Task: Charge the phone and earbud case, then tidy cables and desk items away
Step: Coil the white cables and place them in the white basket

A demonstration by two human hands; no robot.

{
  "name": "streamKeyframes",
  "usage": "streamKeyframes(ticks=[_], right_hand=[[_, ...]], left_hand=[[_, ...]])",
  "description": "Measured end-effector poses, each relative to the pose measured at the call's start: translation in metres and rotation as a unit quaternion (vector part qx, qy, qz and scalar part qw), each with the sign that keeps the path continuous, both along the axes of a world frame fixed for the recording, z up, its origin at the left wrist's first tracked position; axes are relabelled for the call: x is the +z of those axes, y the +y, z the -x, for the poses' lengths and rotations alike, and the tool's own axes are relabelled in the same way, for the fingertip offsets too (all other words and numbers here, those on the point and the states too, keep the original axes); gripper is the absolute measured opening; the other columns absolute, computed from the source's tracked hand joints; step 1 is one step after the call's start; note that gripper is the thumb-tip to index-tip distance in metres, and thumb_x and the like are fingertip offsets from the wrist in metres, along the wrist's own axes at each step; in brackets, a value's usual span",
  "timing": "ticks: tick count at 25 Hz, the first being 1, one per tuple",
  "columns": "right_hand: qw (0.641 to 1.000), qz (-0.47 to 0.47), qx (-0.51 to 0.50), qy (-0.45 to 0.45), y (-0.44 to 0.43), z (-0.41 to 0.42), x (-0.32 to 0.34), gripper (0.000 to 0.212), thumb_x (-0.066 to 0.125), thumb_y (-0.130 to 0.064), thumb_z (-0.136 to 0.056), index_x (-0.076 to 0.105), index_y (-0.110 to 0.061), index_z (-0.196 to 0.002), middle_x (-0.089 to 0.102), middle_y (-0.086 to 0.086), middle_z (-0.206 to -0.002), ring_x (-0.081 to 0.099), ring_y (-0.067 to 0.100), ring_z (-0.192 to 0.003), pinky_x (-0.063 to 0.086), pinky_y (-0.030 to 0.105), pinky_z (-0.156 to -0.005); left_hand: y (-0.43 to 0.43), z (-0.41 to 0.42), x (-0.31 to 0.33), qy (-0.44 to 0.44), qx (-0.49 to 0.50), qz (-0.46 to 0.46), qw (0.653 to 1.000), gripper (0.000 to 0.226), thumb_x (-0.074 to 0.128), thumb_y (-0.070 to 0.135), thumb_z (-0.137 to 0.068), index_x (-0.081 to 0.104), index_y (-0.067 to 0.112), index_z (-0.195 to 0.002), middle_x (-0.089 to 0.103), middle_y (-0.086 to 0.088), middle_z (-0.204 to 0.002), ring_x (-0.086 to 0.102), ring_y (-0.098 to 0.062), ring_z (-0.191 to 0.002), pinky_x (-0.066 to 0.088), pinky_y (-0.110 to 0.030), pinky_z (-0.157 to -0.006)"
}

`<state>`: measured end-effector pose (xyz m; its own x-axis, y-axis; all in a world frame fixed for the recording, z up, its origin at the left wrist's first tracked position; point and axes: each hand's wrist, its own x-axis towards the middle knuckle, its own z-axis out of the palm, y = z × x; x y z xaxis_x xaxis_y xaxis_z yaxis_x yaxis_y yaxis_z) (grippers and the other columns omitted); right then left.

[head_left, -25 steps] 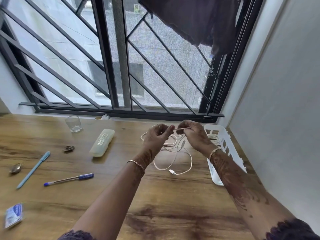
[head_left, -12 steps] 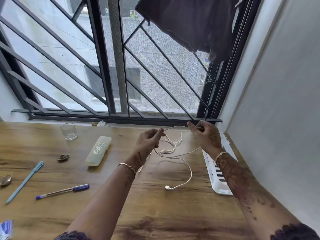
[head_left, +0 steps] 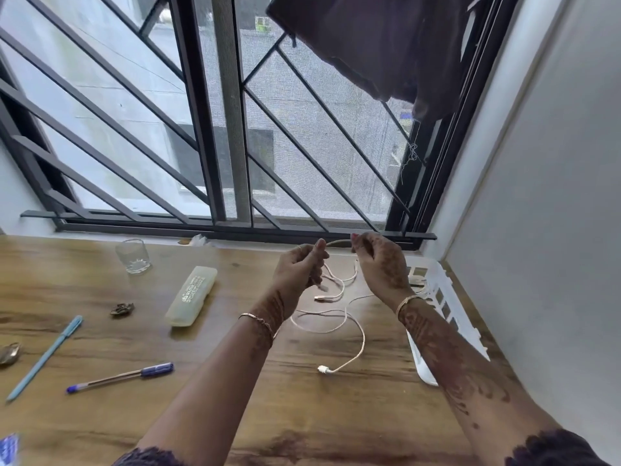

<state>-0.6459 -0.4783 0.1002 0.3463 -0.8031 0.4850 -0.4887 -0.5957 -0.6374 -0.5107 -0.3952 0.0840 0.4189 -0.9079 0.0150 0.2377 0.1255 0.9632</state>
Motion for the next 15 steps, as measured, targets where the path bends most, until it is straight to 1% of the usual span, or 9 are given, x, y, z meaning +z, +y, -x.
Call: streamKeyframes(ticks=[2,3,5,6,8,10,11,13,15], right_hand=[[0.999,0.024,-0.019,0.026,-0.004,0.0,-0.004,0.034,0.051,-0.043,-0.095,0.066,-0.017,-0.081,0.066,-0.003,-0.07,0.058,0.013,-0.065,0.038,0.025,-0.06],[0.999,0.031,-0.027,0.034,-0.005,-0.001,-0.006,0.033,0.051,-0.043,-0.095,0.067,-0.017,-0.081,0.067,-0.003,-0.071,0.058,0.013,-0.065,0.037,0.024,-0.059],[0.998,0.035,-0.04,0.036,-0.005,-0.004,-0.007,0.034,0.05,-0.045,-0.095,0.066,-0.018,-0.081,0.067,-0.003,-0.07,0.059,0.014,-0.065,0.037,0.024,-0.059],[0.998,0.033,-0.044,0.035,-0.006,-0.005,-0.009,0.034,0.049,-0.046,-0.095,0.065,-0.018,-0.081,0.067,-0.003,-0.071,0.06,0.014,-0.065,0.038,0.025,-0.059],[0.998,0.03,-0.045,0.036,-0.006,-0.005,-0.008,0.034,0.049,-0.045,-0.095,0.065,-0.018,-0.081,0.068,-0.002,-0.071,0.061,0.016,-0.066,0.04,0.027,-0.058],[0.996,0.048,-0.029,0.071,-0.004,-0.004,-0.009,0.03,0.048,-0.041,-0.096,0.062,-0.018,-0.082,0.068,0.001,-0.073,0.062,0.019,-0.068,0.041,0.028,-0.059],[0.992,0.058,-0.005,0.109,-0.001,-0.003,-0.012,0.027,0.047,-0.037,-0.097,0.062,-0.018,-0.084,0.069,0.003,-0.075,0.064,0.023,-0.071,0.043,0.03,-0.06],[0.975,0.073,0.076,0.195,0.009,-0.002,-0.019,0.022,0.045,-0.031,-0.099,0.063,-0.02,-0.094,0.072,0.008,-0.081,0.067,0.029,-0.076,0.047,0.036,-0.065],[0.955,0.056,0.167,0.24,0.02,-0.003,-0.022,0.019,0.043,-0.029,-0.1,0.062,-0.026,-0.1,0.073,0.009,-0.087,0.068,0.029,-0.077,0.052,0.038,-0.069]], left_hand=[[0.003,0.002,0.003,0.039,-0.035,0.007,0.999,0.024,0.059,0.03,-0.089,0.062,0.01,-0.077,0.05,0.004,-0.052,0.049,-0.009,-0.046,0.049,-0.024,-0.052],[0.003,0.004,0.005,0.057,-0.048,0.005,0.997,0.024,0.058,0.03,-0.09,0.061,0.01,-0.078,0.049,0.005,-0.049,0.051,-0.01,-0.047,0.049,-0.027,-0.059],[0.003,0.007,0.009,0.088,-0.06,-0.003,0.994,0.026,0.057,0.03,-0.091,0.06,0.011,-0.074,0.048,0.006,-0.044,0.057,-0.01,-0.049,0.047,-0.031,-0.072],[0.003,0.008,0.011,0.104,-0.068,-0.005,0.992,0.027,0.058,0.031,-0.091,0.06,0.013,-0.071,0.047,0.006,-0.044,0.058,-0.01,-0.05,0.048,-0.031,-0.075],[0.005,0.009,0.017,0.146,-0.095,0.003,0.985,0.027,0.058,0.033,-0.089,0.061,0.013,-0.072,0.045,0.004,-0.048,0.055,-0.01,-0.052,0.053,-0.03,-0.072],[0.008,0.009,0.023,0.185,-0.123,0.033,0.974,0.021,0.056,0.031,-0.088,0.064,0.011,-0.085,0.046,0.005,-0.053,0.049,-0.007,-0.051,0.054,-0.025,-0.064],[0.008,0.009,0.026,0.2,-0.132,0.051,0.969,0.022,0.054,0.028,-0.088,0.064,0.009,-0.094,0.048,0.005,-0.055,0.048,-0.006,-0.05,0.053,-0.022,-0.062],[0.003,0.007,0.029,0.223,-0.128,0.079,0.963,0.025,0.051,0.018,-0.091,0.061,0.002,-0.108,0.052,0.004,-0.06,0.051,-0.006,-0.052,0.053,-0.021,-0.061],[-0.004,0.003,0.026,0.228,-0.096,0.085,0.965,0.022,0.047,0.008,-0.094,0.059,0.0,-0.11,0.055,0.002,-0.063,0.053,-0.007,-0.053,0.055,-0.022,-0.063]])
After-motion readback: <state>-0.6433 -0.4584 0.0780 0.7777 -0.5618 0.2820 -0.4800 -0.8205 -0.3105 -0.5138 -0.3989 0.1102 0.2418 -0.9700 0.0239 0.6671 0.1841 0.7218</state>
